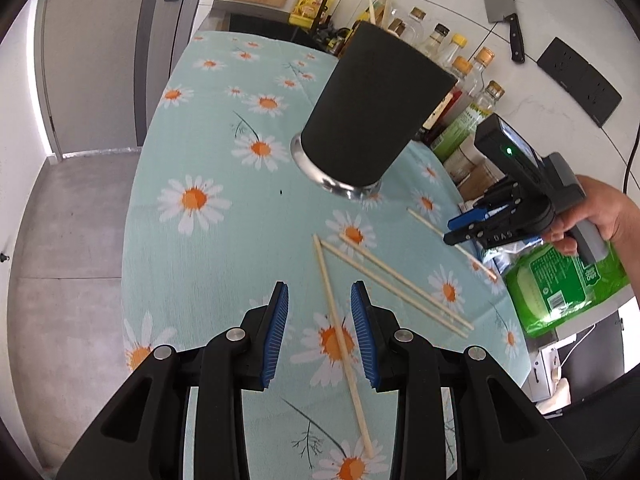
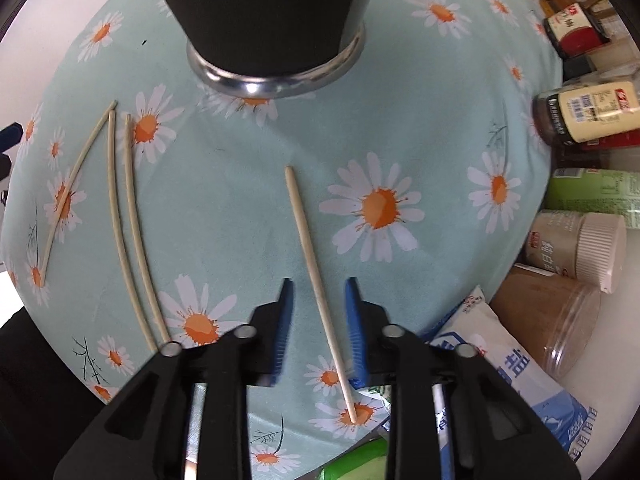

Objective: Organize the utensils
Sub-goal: 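Move both open grippers down to the loose chopsticks on the tablecloth, then close the right gripper on one chopstick while the left gripper closes on another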

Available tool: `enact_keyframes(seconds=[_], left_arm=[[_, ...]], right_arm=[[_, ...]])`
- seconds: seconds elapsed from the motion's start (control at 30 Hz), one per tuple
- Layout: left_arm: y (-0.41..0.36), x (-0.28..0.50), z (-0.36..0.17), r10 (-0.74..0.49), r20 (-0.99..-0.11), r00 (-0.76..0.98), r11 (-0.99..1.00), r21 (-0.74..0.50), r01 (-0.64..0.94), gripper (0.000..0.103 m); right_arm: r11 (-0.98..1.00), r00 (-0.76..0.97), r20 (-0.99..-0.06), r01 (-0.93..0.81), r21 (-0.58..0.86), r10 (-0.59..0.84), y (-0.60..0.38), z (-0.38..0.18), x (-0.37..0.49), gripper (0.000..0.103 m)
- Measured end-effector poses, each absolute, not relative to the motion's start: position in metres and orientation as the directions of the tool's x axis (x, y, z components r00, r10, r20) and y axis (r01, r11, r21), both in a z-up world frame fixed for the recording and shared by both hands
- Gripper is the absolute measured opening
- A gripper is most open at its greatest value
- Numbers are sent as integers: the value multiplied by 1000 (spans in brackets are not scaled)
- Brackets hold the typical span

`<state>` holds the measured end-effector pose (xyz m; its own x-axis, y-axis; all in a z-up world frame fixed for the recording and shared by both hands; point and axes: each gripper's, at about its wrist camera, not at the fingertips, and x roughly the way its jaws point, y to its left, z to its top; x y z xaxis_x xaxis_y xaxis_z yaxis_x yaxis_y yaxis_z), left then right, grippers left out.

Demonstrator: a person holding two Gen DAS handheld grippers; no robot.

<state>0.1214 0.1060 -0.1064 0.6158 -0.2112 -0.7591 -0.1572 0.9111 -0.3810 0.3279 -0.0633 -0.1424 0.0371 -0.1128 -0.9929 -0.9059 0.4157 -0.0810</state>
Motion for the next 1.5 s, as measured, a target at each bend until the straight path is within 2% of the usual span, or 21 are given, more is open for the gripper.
enact_keyframes(seconds=[0.27, 0.5, 0.8, 1.1, 1.17, 1.5], left_arm=[[101, 117, -115, -216, -789, 575, 918, -364, -155, 32], [101, 113, -121, -217, -806, 551, 917, -362, -168, 32], [90, 111, -130, -249, -827, 503, 920, -364, -144, 32], [86, 125, -130, -266, -851, 452, 920, -364, -143, 32], [83, 130, -130, -238, -871, 430, 932, -330, -152, 32], [70, 156, -134, -201, -924, 327, 945, -271, -186, 32]], right_arm=[[393, 28, -987, -915, -90, -160, -55, -159, 328, 20], [385, 8, -989, -921, -66, -150, -51, -168, 326, 9], [445, -22, -992, -895, -37, -128, -56, -164, 329, 6], [543, -79, -994, -833, 109, 78, -84, -122, 330, 6], [561, -89, -986, -814, 152, 139, -92, -112, 328, 6], [576, -120, -887, -720, 386, 445, -124, -70, 319, 6]])
